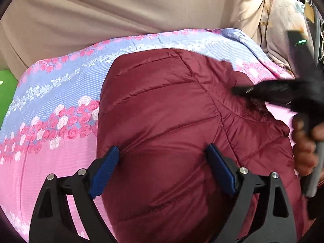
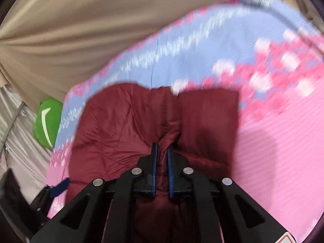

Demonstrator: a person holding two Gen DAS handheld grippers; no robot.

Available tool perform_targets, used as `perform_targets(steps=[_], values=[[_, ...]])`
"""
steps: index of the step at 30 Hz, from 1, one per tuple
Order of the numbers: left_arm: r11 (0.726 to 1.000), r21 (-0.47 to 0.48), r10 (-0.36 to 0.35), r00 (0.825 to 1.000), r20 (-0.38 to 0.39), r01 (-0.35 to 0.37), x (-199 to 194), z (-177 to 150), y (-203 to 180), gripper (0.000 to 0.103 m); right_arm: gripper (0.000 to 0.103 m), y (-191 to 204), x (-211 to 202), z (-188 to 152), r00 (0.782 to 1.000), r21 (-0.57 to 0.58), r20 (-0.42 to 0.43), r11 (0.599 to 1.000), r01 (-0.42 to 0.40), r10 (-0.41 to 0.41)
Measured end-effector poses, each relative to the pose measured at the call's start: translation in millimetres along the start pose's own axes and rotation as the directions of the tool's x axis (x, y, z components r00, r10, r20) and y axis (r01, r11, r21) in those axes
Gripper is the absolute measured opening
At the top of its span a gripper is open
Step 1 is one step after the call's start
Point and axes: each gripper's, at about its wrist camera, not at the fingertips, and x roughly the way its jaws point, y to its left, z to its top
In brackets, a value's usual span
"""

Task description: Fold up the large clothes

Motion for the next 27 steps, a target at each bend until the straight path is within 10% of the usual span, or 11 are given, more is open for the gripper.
perform_targets(steps=[4,9,17,21,27], values=[[0.994,-0.039,-0.100,0.994,0.048,0.102,-32,5,9,0.086,0.016,-28,-50,4,0.995,0.024,0.085,0.998,0.052,-0.054],[0.982,-0.037,-0.181,0.978,0.102,0.186,-34,49,-10,0.090,0.016,-48,-20,6,1.000,0.031,-0.024,0.999,0.015,-0.014],[0.975,-0.173,-0.128,0.990,0.067,0.138,12,67,-7,0.090,0.003,4,13,18,0.986,-0.125,-0.045,0.979,-0.164,0.160],[0.985,-0.156,-0.070,0.997,0.034,0.075,35,61,-9,0.090,0.000,-6,73,12,0.979,-0.148,-0.196,0.986,-0.081,0.051],[0.998,-0.059,0.023,0.999,0.026,-0.021,51,55,-31,0.092,0.002,-28,68,15,0.971,-0.086,-0.218,0.989,-0.117,0.096]])
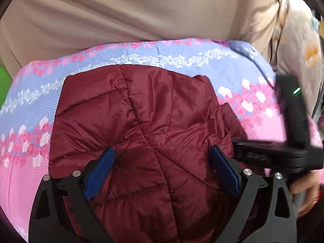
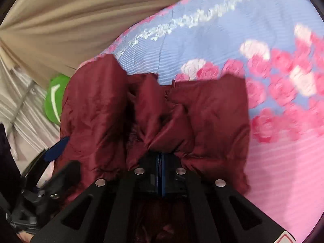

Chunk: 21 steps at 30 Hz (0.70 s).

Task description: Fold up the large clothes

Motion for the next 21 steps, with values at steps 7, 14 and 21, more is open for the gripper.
perform_targets(steps=[7,14,21], values=[[0.999,0.038,0.039,0.999,0.010,-0.039,6,-4,-9,0.095,0.015,9,-74,0,0.982,-0.020,0.147,0.992,0.121,-0.117],[1.000,0.006,0.017,1.000,0.015,-0.017,-21,-6,-3,0.094,0.033,42,-59,19,0.984,-0.041,0.157,0.995,0.090,-0.082],[0.996,0.019,-0.093,0.996,0.002,0.093,-97,-44,36,0.095,0.041,45,-25,25,0.994,0.005,0.096,0.998,0.058,-0.059]])
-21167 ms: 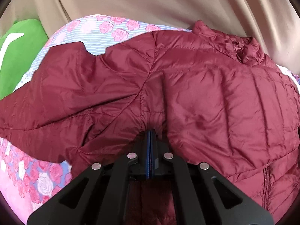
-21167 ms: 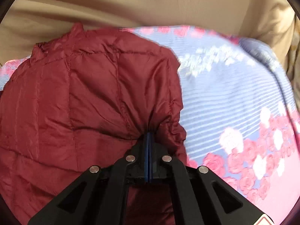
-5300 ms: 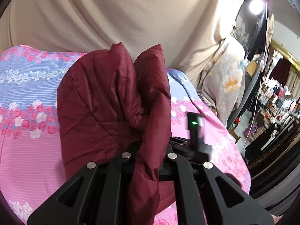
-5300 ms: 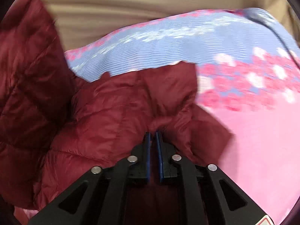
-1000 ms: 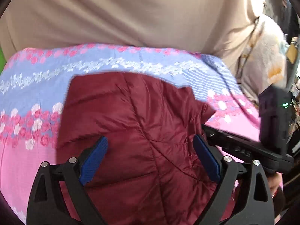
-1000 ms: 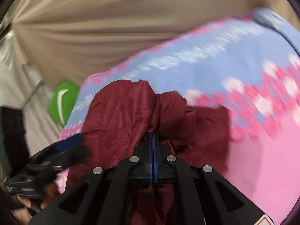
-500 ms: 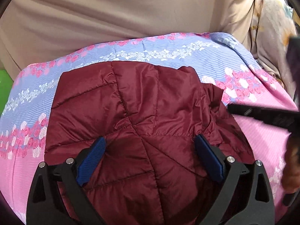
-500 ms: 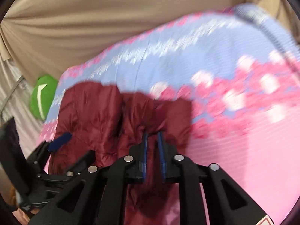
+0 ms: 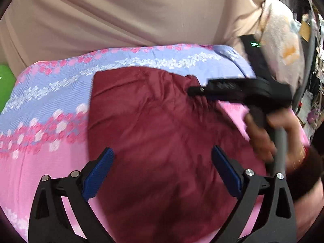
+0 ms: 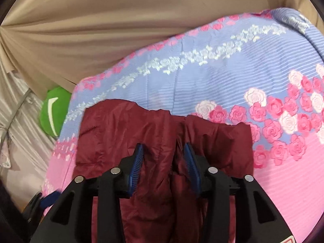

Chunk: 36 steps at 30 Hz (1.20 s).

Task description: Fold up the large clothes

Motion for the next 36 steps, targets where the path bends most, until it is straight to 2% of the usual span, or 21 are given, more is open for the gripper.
perform_targets(steps=[1,3,5,7,9,11,13,15,17,19,20,21,22,24,29,31,32,33,34,35,36], values=[[1.000,0.014,-0.002,1.000,-0.016,0.002,-7,-11,4,0.095,0.018,0,5,-2,1.000,-0.001,-0.015,1.000,-0.008,0.008],[0.999,0.040,-0.004,0.999,-0.052,0.006,-14,-31,8,0.095,0.005,5,5,-6,0.999,-0.015,-0.022,0.999,-0.042,0.042],[0.998,0.057,-0.006,0.995,-0.098,0.011,-17,-52,10,0.095,0.003,14,-15,-9,0.995,-0.041,0.043,0.996,-0.083,0.084],[0.998,0.069,-0.001,0.991,-0.133,0.010,-15,-70,11,0.095,0.003,13,-50,-15,0.977,-0.059,0.130,0.985,-0.165,0.172],[0.998,0.054,0.000,0.988,-0.154,0.009,-8,-80,14,0.095,0.003,-3,-69,-23,0.968,-0.031,0.170,0.982,-0.184,0.186],[1.000,0.010,-0.027,0.984,-0.177,0.029,4,-84,19,0.096,0.003,-23,-62,-29,0.982,0.019,0.140,0.991,-0.133,0.129],[0.997,-0.034,-0.067,0.978,-0.195,0.062,18,-84,24,0.096,0.001,-50,-30,-38,0.998,0.081,0.038,0.995,-0.052,0.049],[0.993,-0.074,-0.108,0.971,-0.215,0.094,27,-82,27,0.096,0.001,-64,-9,-46,0.999,0.124,-0.002,0.991,-0.052,0.053],[0.992,-0.080,-0.114,0.969,-0.221,0.099,23,-79,30,0.095,0.006,-59,-21,-46,1.000,0.144,0.006,0.989,-0.029,0.028],[0.994,-0.051,-0.102,0.975,-0.197,0.093,9,-81,34,0.095,0.016,-45,-44,-49,0.999,0.095,0.032,0.995,0.019,-0.022],[0.995,-0.038,-0.099,0.977,-0.188,0.093,3,-83,35,0.094,0.016,-38,-58,-53,0.999,0.076,0.045,0.997,0.025,-0.029],[0.995,-0.025,-0.101,0.980,-0.172,0.098,-7,-87,39,0.094,0.020,-33,-75,-64,0.998,0.060,0.057,0.998,0.010,-0.013],[0.995,-0.019,-0.100,0.981,-0.163,0.098,-14,-91,41,0.094,0.030,-31,-88,-73,0.998,0.056,0.056,0.998,-0.007,0.004],[0.996,-0.012,-0.094,0.983,-0.156,0.094,-22,-101,46,0.095,0.043,-26,-110,-101,0.998,0.058,0.053,0.998,-0.040,0.037],[0.996,0.042,-0.063,0.978,-0.199,0.073,-3,-114,42,0.093,0.054,-17,-127,-165,0.985,0.128,0.032,0.977,-0.171,0.168],[0.996,0.071,-0.040,0.980,-0.197,0.055,4,-110,41,0.078,0.055,-13,-116,-175,0.987,0.152,0.005,0.975,-0.161,0.162],[0.996,0.068,-0.045,0.979,-0.200,0.059,6,-106,43,0.060,0.055,-13,-111,-176,0.987,0.159,-0.003,0.975,-0.158,0.160],[0.996,0.052,-0.058,0.976,-0.208,0.071,7,-103,46,0.046,0.048,-13,-104,-176,0.986,0.178,-0.012,0.971,-0.160,0.165],[0.996,0.033,-0.072,0.974,-0.215,0.081,5,-101,50,0.038,0.024,-13,-99,-176,0.982,0.191,-0.018,0.965,-0.182,0.189],[0.998,0.022,-0.056,0.977,-0.205,0.062,-1,-100,55,0.033,0.011,-12,-97,-176,0.976,0.197,-0.020,0.958,-0.208,0.217],[0.999,0.020,-0.038,0.981,-0.192,0.042,-6,-100,59,0.028,0.005,-9,-96,-176,0.972,0.200,-0.021,0.953,-0.226,0.235]])
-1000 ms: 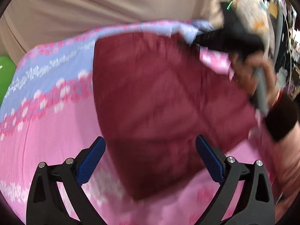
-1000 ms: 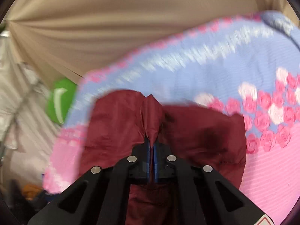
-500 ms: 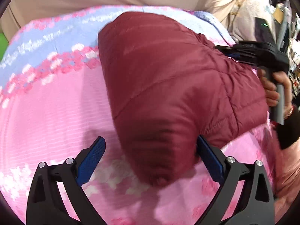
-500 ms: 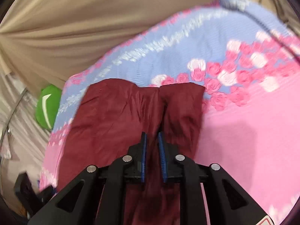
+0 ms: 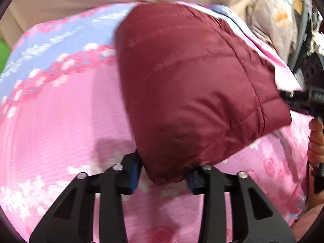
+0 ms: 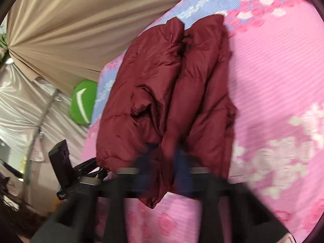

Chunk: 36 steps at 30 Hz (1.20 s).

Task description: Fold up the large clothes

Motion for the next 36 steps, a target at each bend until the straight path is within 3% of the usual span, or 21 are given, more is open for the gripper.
perform_targets(steps=[2,5,8,10,13,16,17,18,19,21,22,24,27,28,31,34,35,36], values=[[0.999,-0.026,0.035,0.999,0.024,-0.034,-12,-3,10,0.025,0.002,12,-1,-4,1.000,-0.036,0.022,0.999,-0.019,0.020],[0.996,-0.067,0.055,0.998,0.013,-0.054,-15,-13,22,0.023,0.001,30,-4,-13,0.996,-0.111,0.077,0.993,0.043,-0.034],[0.996,-0.054,0.071,0.997,-0.025,-0.072,-1,-22,14,0.024,0.000,3,15,-20,0.993,-0.045,0.024,0.992,0.118,-0.117],[0.998,-0.034,0.044,0.999,-0.025,-0.045,-10,-23,11,0.026,0.000,-12,23,-24,0.995,0.009,-0.008,0.995,0.103,-0.103],[0.998,-0.053,-0.039,0.999,-0.011,0.038,-39,-18,21,0.029,0.002,-6,14,-21,0.994,-0.017,-0.010,0.994,0.109,-0.109],[0.997,-0.054,-0.057,0.997,0.047,0.059,-75,-5,28,0.031,0.012,3,-13,-10,0.995,-0.036,0.056,0.996,0.086,-0.084],[0.996,-0.055,-0.062,0.996,0.063,0.065,-81,1,27,0.036,0.012,5,-27,-2,0.993,-0.040,0.098,0.996,0.076,-0.072],[0.995,-0.049,-0.079,0.991,0.108,0.085,-91,11,26,0.051,0.012,4,-40,10,0.989,-0.037,0.136,0.997,0.068,-0.063],[0.995,-0.040,-0.086,0.986,0.145,0.093,-97,20,24,0.057,0.012,5,-45,18,0.985,-0.033,0.158,0.997,0.076,-0.070],[0.996,-0.031,-0.079,0.975,0.206,0.087,-101,46,19,0.059,0.012,3,-48,45,0.965,-0.036,0.208,0.985,0.171,-0.160],[0.995,-0.028,-0.087,0.970,0.226,0.096,-98,61,16,0.059,0.012,1,-43,61,0.951,-0.042,0.218,0.971,0.235,-0.220],[0.995,-0.030,-0.082,0.962,0.261,0.093,-82,92,11,0.059,0.012,-5,-24,86,0.942,-0.042,0.198,0.958,0.285,-0.272],[0.994,-0.043,-0.088,0.963,0.254,0.102,-44,123,3,0.059,0.007,-17,20,115,0.952,-0.047,0.125,0.957,0.287,-0.280],[0.990,-0.041,-0.120,0.967,0.227,0.132,-26,132,-2,0.059,0.001,-17,39,123,0.962,-0.062,0.087,0.963,0.264,-0.258],[0.986,-0.014,-0.161,0.973,0.166,0.165,15,140,-24,0.059,0.002,-3,79,135,0.983,-0.115,0.032,0.976,0.183,-0.181],[0.998,0.032,-0.068,0.982,0.175,0.063,41,136,-45,0.059,0.001,12,113,143,0.984,-0.207,0.016,0.963,0.175,-0.175],[0.999,0.040,-0.042,0.982,0.184,0.035,46,135,-48,0.060,0.000,5,126,145,0.977,-0.207,-0.003,0.956,0.210,-0.215],[0.999,0.035,-0.014,0.981,0.194,0.007,52,134,-52,0.062,0.000,-6,136,149,0.979,-0.167,-0.024,0.966,0.197,-0.203]])
